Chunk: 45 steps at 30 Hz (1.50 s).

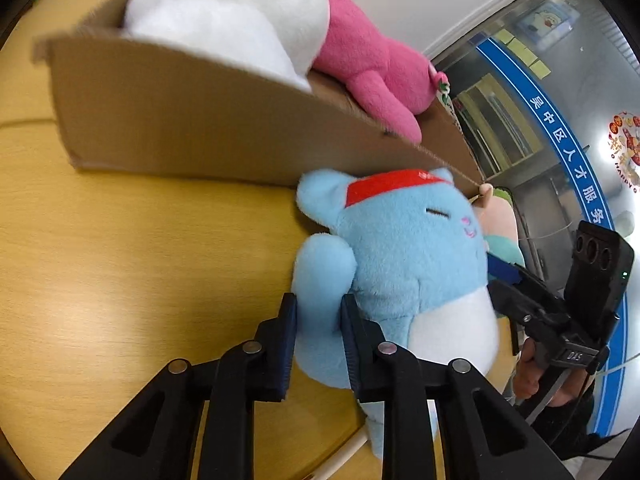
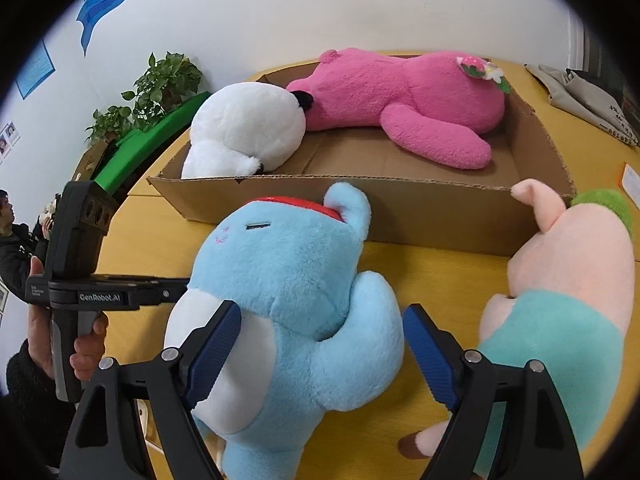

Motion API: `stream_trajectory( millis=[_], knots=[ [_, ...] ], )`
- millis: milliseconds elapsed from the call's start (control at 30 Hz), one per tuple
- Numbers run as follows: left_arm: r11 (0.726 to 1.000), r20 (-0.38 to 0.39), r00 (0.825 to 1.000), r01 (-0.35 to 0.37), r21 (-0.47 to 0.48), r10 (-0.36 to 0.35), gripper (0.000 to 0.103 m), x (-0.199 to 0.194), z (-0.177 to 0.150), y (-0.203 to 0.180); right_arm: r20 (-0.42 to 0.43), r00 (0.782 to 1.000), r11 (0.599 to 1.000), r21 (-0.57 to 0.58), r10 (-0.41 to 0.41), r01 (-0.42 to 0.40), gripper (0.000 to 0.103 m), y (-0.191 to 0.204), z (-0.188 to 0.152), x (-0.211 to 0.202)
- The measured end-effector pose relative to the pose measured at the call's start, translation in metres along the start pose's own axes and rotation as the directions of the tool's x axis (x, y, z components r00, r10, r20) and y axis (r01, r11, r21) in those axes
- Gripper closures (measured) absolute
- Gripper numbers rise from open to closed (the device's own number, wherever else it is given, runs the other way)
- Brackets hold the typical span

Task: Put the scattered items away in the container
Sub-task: 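Close the left gripper on the blue cat's arm while the right gripper approaches it, then close the right gripper on the blue cat beside the left gripper, then carry the blue cat into the box and open both grippers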

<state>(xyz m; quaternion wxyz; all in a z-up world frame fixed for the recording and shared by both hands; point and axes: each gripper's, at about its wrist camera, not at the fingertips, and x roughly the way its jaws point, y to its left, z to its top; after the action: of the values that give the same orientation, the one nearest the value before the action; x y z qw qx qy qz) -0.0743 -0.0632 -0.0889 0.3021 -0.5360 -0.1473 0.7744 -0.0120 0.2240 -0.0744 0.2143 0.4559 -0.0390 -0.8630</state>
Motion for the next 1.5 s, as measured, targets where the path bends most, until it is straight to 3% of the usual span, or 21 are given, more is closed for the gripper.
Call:
stream_trajectory(
  millis=[167,300,367,533,600,767,933,1033,1233,1333,1433,1500],
  knots=[
    [0.997,0.005,0.997,-0.073,0.010,0.073,0.080,-0.011,0.006,0.012,0.000,0.999,0.999,0.010,0.039,-0.039,0.020,0.010,-0.001,0.007],
    [0.996,-0.004,0.996,-0.092,0.005,0.092,0.079,-0.005,0.000,0.019,-0.013,1.000,1.000,0.016,-0.017,0.018,0.021,0.004,0.001,0.007],
    [0.997,-0.005,0.997,-0.078,0.004,0.078,0.073,-0.002,-0.001,0.020,-0.035,0.998,0.998,0.015,-0.055,0.056,0.022,-0.001,-0.002,0.010],
    [0.993,-0.024,0.995,-0.099,0.066,0.100,0.073,0.010,0.000,0.005,-0.080,0.997,1.000,0.008,-0.017,0.018,0.044,0.002,-0.008,0.028],
    [0.992,-0.026,0.994,-0.105,0.073,0.108,0.074,0.012,0.001,0.001,-0.092,0.996,1.000,0.006,0.003,-0.002,0.064,0.006,-0.008,0.039],
    [0.993,-0.007,0.995,-0.103,0.065,0.103,0.077,0.006,0.000,0.000,-0.082,0.995,0.999,0.019,0.051,-0.049,0.070,0.004,-0.010,0.046],
    [0.981,0.041,0.987,-0.157,0.112,0.154,0.079,-0.006,0.006,-0.025,-0.035,0.999,0.999,-0.005,0.036,-0.036,0.074,0.009,-0.017,0.038],
    [0.979,0.096,0.986,-0.150,0.134,0.138,0.080,-0.025,0.016,-0.041,0.008,0.999,0.999,-0.002,0.037,-0.037,0.076,0.008,-0.016,0.027],
    [0.960,0.225,0.968,-0.162,0.228,0.110,0.080,-0.060,0.057,-0.081,0.152,0.987,0.999,0.009,0.045,-0.047,0.076,0.004,0.017,-0.014],
    [0.951,0.296,0.951,-0.172,0.257,0.092,0.080,-0.071,0.095,-0.099,0.248,0.968,0.999,-0.029,0.023,-0.016,0.076,0.003,0.058,-0.039],
    [0.957,0.371,0.927,-0.152,0.247,0.051,0.080,-0.072,0.138,-0.106,0.314,0.949,0.997,-0.068,-0.012,0.035,0.076,-0.001,0.106,-0.052],
    [0.962,0.386,0.921,-0.151,0.228,0.053,0.080,-0.065,0.159,-0.103,0.348,0.937,0.994,-0.087,-0.033,0.067,0.076,-0.006,0.138,-0.055]
  ],
)
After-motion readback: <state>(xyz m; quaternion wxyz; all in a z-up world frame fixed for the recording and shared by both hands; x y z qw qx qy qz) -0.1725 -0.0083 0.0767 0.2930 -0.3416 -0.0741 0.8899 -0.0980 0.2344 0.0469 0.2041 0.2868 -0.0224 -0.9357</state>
